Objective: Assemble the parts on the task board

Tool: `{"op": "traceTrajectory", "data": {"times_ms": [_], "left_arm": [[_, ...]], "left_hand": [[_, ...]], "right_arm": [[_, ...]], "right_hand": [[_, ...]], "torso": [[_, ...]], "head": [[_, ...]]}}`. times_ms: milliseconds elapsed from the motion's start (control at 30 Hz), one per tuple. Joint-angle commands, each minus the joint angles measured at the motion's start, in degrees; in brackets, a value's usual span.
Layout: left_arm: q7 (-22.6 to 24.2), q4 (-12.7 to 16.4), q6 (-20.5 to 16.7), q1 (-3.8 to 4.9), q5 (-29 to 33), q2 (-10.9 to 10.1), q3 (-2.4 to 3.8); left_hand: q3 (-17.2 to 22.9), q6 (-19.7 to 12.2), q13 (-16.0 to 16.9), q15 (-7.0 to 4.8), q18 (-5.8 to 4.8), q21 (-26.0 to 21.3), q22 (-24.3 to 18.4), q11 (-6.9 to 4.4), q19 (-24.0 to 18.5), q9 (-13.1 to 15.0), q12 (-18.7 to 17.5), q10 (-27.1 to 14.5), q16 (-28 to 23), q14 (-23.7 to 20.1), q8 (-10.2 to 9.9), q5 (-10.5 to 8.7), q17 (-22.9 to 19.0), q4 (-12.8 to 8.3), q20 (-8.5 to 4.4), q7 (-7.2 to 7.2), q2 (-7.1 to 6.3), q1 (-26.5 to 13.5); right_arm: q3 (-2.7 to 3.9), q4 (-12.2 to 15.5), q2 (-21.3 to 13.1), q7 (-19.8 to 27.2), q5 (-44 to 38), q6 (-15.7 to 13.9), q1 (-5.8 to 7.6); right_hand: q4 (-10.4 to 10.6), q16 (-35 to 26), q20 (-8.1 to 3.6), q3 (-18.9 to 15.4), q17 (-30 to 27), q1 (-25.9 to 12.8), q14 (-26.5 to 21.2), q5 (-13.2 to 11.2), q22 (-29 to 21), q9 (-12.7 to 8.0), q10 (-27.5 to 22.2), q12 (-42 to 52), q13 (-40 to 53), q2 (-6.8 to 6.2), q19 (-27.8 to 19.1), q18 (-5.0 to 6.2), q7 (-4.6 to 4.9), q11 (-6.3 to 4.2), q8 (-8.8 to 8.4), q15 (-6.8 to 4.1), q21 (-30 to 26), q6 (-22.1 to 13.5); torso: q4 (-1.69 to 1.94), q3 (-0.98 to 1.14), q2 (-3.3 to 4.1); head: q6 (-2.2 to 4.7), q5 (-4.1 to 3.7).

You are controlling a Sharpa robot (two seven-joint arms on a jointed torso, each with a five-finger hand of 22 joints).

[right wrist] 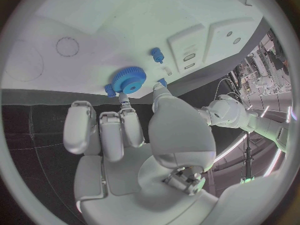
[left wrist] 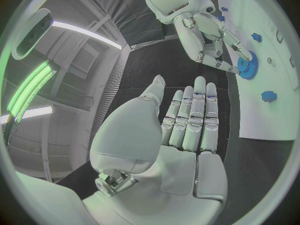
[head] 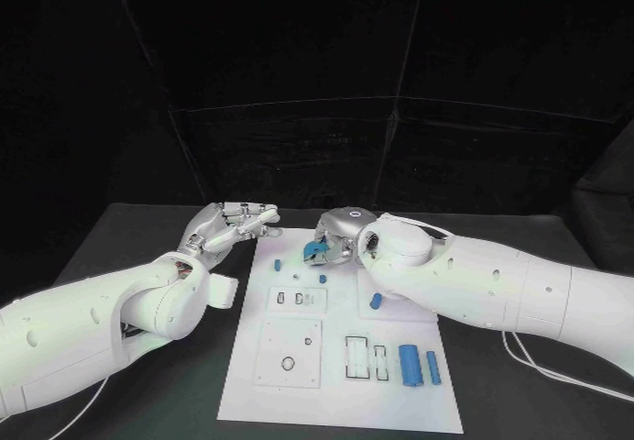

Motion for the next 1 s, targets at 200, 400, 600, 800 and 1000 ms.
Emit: {"op": "traceTrajectory", "data": {"times_ms": [200,400,600,800,1000], "left_arm": [[0.2,0.1,0.6,0.1,-0.2,-0.1,0.05],[0.1,0.1,0.5,0.09,-0.2,-0.2,0.05],[0.1,0.2,0.5,0.09,-0.2,-0.2,0.05],[0.1,0.3,0.5,0.09,-0.2,-0.5,0.05],[0.1,0.4,0.5,0.09,-0.2,-0.8,0.05]], "left_hand": [[0.0,0.0,-0.1,0.02,0.31,-0.3,0.0,0.3,0.2,-0.1,-0.2,-0.2,-0.2,-0.4,-0.2,0.05,0.1,-0.3,0.15,0.34,0.52,0.0],[0.0,0.0,-0.1,0.05,0.31,-0.4,-0.1,0.35,0.1,-0.1,-0.3,-0.3,-0.3,-0.5,-0.3,0.06,0.1,-0.4,0.16,0.41,0.51,0.0],[-0.1,-0.1,-0.1,0.08,0.3,-0.5,-0.1,0.4,0.1,-0.1,-0.4,-0.4,-0.3,-0.5,-0.3,0.06,0.1,-0.4,0.18,0.47,0.5,0.0],[-0.1,-0.1,-0.1,0.08,0.3,-0.5,-0.1,0.4,0.1,-0.1,-0.4,-0.4,-0.3,-0.5,-0.3,0.06,0.1,-0.4,0.18,0.47,0.5,0.0],[-0.1,-0.1,-0.1,0.08,0.3,-0.5,-0.1,0.4,0.1,-0.1,-0.4,-0.4,-0.4,-0.5,-0.3,0.06,0.1,-0.5,0.18,0.47,0.5,0.0]], "right_arm": [[0.0,0.1,-0.5,-0.9,1.7,1.5,0.1],[-0.01,1.1,-1.6,-1.2,1.1,-0.4,0.05],[-0.02,2.2,-3.0,-0.5,1.1,-3.8,0.01],[-0.03,5.0,-6.4,2.0,3.0,-9.7,-0.03],[-0.03,9.7,-13.0,9.4,10.5,-15.0,-0.02]], "right_hand": [[0.0,0.1,0.19,-0.5,7.6,-0.5,4.4,0.2,0.2,0.1,0.4,0.3,5.9,0.28,0.3,-1.01,-0.13,0.13,0.29,0.12,0.0,0.4],[-0.1,0.2,0.19,-1.5,7.8,-0.7,4.4,-0.5,0.6,-0.1,0.6,0.5,6.1,0.75,0.5,-1.1,-0.03,0.2,0.09,0.16,0.2,0.1],[-0.3,0.3,0.22,-2.0,8.0,-0.1,4.5,-0.5,0.9,-0.1,0.7,0.7,6.3,0.81,0.7,-1.17,0.02,0.24,-0.02,0.2,0.3,-0.1],[-0.4,0.3,0.22,-2.6,8.1,0.9,4.5,0.7,1.3,0.0,0.8,0.8,6.5,1.19,0.9,-1.23,-0.06,0.18,0.15,0.18,0.5,0.2],[-2.2,0.1,0.01,-3.1,7.7,5.6,4.4,3.1,1.2,0.0,0.8,0.6,6.4,1.92,0.9,-1.22,-0.39,-0.13,0.56,-0.09,0.5,1.1]], "torso": [[0.0,0.0,0.02],[-0.07,0.02,0.0],[0.03,-0.03,-0.01],[-0.14,0.01,-0.01],[-0.36,0.04,-0.32]], "head": [[-0.04,-0.13],[-0.06,-0.02],[0.22,-0.15],[0.37,-0.31],[0.47,-0.84]]}}
